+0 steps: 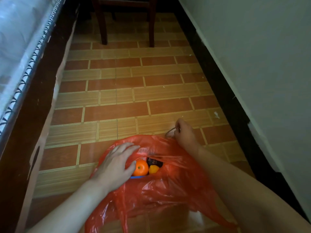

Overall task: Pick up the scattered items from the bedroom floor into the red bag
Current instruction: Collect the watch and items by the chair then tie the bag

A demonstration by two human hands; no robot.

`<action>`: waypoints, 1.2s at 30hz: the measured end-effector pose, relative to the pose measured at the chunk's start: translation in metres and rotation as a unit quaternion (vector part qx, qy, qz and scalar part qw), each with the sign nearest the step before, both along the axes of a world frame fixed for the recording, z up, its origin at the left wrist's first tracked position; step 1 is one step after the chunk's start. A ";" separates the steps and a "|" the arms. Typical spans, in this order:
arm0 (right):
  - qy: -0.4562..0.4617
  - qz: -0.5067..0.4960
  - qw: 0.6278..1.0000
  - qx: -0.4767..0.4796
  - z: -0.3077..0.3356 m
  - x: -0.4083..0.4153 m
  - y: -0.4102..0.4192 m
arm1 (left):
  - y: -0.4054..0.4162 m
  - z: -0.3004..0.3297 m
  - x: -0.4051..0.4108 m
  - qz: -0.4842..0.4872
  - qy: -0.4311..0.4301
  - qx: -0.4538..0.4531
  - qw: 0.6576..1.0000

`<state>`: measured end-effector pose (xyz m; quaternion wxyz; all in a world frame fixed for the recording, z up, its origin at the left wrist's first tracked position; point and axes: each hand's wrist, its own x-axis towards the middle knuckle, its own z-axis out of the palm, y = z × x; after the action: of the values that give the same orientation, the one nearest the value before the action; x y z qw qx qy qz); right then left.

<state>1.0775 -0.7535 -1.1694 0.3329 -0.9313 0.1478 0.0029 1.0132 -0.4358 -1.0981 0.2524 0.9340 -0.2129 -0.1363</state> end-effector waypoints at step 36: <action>-0.023 0.291 0.949 -0.117 0.060 -0.111 0.077 | -0.021 -0.003 -0.006 -0.056 -0.070 0.069 0.994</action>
<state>0.9662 -0.6768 -1.1089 0.2095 -0.9662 -0.1376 0.0606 1.0074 -0.4565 -1.1015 0.1644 0.9431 -0.2717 -0.0990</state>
